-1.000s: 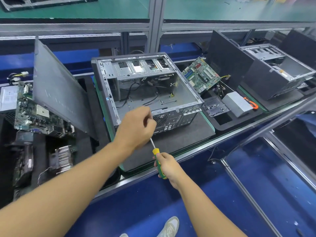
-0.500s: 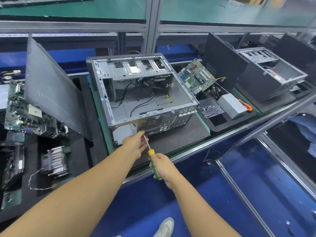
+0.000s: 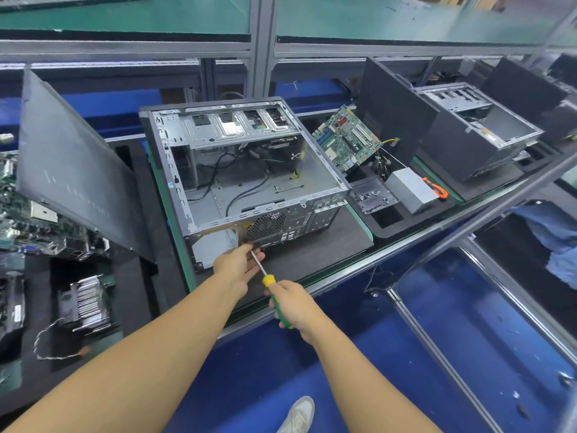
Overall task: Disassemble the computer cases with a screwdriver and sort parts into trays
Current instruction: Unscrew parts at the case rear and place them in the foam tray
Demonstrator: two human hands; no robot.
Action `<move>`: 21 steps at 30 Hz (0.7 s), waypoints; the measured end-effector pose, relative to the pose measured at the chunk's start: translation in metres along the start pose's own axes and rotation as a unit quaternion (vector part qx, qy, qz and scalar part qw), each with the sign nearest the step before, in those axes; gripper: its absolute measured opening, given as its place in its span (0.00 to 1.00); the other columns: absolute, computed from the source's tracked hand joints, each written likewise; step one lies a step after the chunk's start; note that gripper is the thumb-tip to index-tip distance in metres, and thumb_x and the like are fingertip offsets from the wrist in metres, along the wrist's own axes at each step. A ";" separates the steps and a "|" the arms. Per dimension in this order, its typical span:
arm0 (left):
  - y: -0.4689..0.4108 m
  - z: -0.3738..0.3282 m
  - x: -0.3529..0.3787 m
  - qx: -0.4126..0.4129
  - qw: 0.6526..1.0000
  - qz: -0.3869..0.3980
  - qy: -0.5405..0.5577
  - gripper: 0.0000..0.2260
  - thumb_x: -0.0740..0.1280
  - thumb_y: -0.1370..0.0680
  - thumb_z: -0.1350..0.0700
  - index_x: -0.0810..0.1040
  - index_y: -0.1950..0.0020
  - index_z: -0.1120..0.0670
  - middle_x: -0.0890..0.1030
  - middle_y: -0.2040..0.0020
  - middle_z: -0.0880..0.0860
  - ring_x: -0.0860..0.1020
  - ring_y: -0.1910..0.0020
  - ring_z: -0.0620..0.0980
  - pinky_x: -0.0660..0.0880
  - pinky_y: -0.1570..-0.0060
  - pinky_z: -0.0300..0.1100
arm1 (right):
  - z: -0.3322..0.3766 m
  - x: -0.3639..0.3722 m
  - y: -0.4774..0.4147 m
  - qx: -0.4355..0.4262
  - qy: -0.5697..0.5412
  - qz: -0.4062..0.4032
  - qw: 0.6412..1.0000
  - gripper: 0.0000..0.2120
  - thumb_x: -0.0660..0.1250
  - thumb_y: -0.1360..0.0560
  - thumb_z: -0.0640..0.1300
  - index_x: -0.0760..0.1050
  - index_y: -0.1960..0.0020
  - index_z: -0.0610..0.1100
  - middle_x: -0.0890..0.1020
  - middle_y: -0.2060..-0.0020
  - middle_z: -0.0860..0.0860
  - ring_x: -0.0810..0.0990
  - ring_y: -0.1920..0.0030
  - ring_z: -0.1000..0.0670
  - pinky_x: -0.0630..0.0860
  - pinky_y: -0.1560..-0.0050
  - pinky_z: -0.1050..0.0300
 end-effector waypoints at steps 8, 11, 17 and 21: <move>0.011 0.013 0.005 0.028 0.993 0.028 -0.114 0.12 0.58 0.19 0.59 0.79 0.56 0.59 0.82 0.61 0.57 0.81 0.62 0.52 0.78 0.62 0.43 | -0.005 -0.046 0.016 0.041 -0.028 -0.010 0.999 0.18 0.60 0.31 0.58 0.78 0.56 0.44 0.73 0.71 0.51 0.68 0.73 0.50 0.66 0.73 0.61; 0.019 0.019 0.014 0.003 0.983 0.044 -0.180 0.13 0.57 0.19 0.56 0.77 0.59 0.58 0.79 0.65 0.55 0.79 0.68 0.51 0.77 0.68 0.42 | -0.009 -0.075 0.017 0.039 -0.097 -0.046 0.993 0.16 0.61 0.29 0.56 0.76 0.56 0.43 0.72 0.72 0.51 0.67 0.74 0.50 0.65 0.73 0.60; 0.040 0.039 0.094 -0.042 0.916 0.191 -0.351 0.12 0.58 0.23 0.54 0.72 0.66 0.54 0.70 0.74 0.51 0.70 0.77 0.51 0.72 0.71 0.41 | -0.010 -0.144 0.004 0.043 -0.235 -0.139 0.961 0.14 0.55 0.21 0.47 0.76 0.56 0.42 0.72 0.71 0.49 0.67 0.73 0.49 0.66 0.73 0.58; 0.031 0.051 0.173 -0.019 0.908 0.210 -0.362 0.14 0.57 0.20 0.57 0.77 0.61 0.58 0.74 0.73 0.52 0.74 0.76 0.51 0.74 0.73 0.40 | -0.008 -0.197 -0.016 0.044 -0.252 -0.169 0.952 0.14 0.56 0.21 0.47 0.77 0.54 0.41 0.73 0.71 0.50 0.68 0.73 0.49 0.66 0.74 0.59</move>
Point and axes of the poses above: each hand's wrist, its own y-axis away from the middle knuckle, its own x-axis out of the palm, z = x × y, the point moved 5 cm from there along -y, towards the middle knuckle
